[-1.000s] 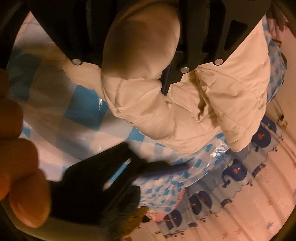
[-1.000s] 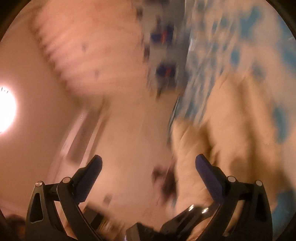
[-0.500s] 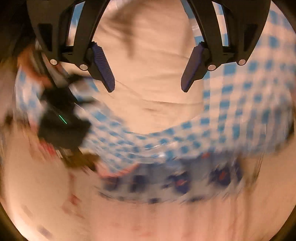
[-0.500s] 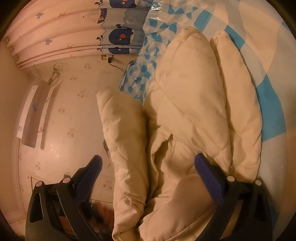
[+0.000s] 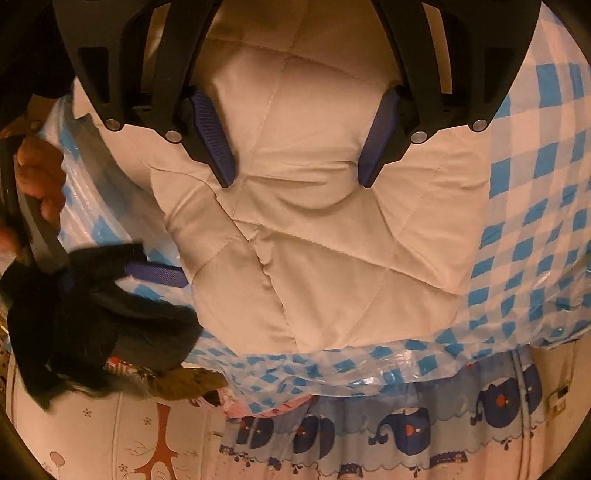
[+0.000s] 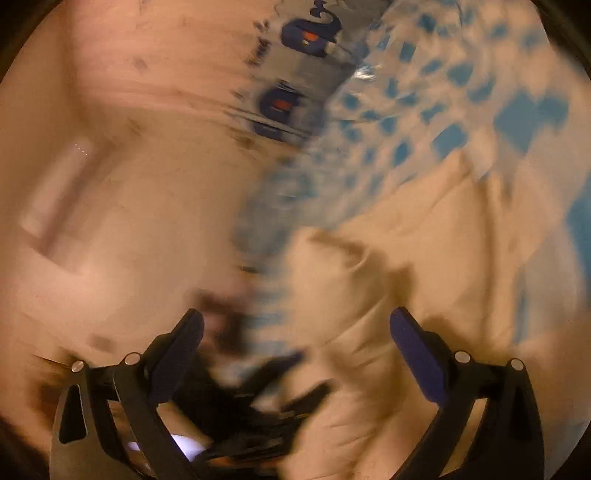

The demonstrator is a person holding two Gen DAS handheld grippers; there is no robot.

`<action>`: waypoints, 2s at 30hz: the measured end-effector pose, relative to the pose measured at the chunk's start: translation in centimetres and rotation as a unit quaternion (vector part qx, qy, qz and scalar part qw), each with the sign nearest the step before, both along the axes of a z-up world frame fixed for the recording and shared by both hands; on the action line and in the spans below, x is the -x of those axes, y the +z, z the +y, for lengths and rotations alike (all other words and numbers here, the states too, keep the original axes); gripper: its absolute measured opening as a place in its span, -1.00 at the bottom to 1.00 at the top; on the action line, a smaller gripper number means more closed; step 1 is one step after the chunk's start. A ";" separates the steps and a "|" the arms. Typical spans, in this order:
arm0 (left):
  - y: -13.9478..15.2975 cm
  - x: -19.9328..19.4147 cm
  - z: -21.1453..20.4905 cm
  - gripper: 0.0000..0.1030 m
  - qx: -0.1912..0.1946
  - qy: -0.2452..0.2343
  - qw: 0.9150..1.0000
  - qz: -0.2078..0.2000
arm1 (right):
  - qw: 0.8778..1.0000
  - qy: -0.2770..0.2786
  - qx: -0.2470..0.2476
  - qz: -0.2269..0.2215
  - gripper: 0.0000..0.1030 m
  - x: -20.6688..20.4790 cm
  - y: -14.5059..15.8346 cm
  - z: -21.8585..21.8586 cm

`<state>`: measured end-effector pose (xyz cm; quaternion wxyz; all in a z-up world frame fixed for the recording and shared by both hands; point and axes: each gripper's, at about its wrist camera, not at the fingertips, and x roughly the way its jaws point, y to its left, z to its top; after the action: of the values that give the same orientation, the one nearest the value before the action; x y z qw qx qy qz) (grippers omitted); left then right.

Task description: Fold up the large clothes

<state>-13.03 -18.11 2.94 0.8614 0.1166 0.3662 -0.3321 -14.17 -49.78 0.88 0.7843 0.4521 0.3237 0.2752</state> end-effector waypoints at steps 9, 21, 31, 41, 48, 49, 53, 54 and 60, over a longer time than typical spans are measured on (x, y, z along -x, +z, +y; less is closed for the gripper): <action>0.0 -2.0 -1.0 0.30 -0.020 0.027 0.999 0.014 | 0.939 -0.036 0.319 0.121 0.90 -5.5 -5.5 4.7; 1.0 -4.2 4.3 0.65 0.046 0.072 0.995 0.053 | 0.937 -0.055 0.329 0.109 0.89 -4.2 0.8 4.1; -0.1 -5.3 0.0 0.73 -0.021 0.103 0.994 0.036 | 0.940 0.024 0.307 0.147 0.91 -13.7 -6.5 7.6; 0.6 -6.0 2.5 0.80 0.028 0.076 0.993 0.089 | 0.958 -0.028 0.260 0.118 0.87 -7.2 -0.7 4.4; 3.6 -5.2 7.6 0.80 0.115 0.118 0.982 0.091 | 0.912 0.015 0.399 0.089 0.87 4.3 2.2 8.9; 3.1 -5.1 7.3 0.80 0.110 0.113 0.982 0.106 | 0.900 0.030 0.420 0.112 0.87 4.5 -0.2 9.8; -1.7 -2.3 2.3 0.81 -0.031 0.073 0.996 0.048 | 0.905 0.039 0.405 0.120 0.88 5.2 -5.7 9.6; -2.3 -2.6 2.4 0.82 -0.026 0.080 0.995 0.059 | 0.905 0.037 0.408 0.118 0.88 5.4 -5.9 9.5; 1.5 -2.8 4.9 0.82 0.012 0.075 0.994 0.082 | 0.905 0.007 0.410 0.111 0.87 7.2 -1.7 8.2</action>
<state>-10.21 -13.16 4.39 0.8523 0.0507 0.4390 -0.2797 -21.41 -41.54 -0.81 0.8575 0.1163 0.4961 0.0712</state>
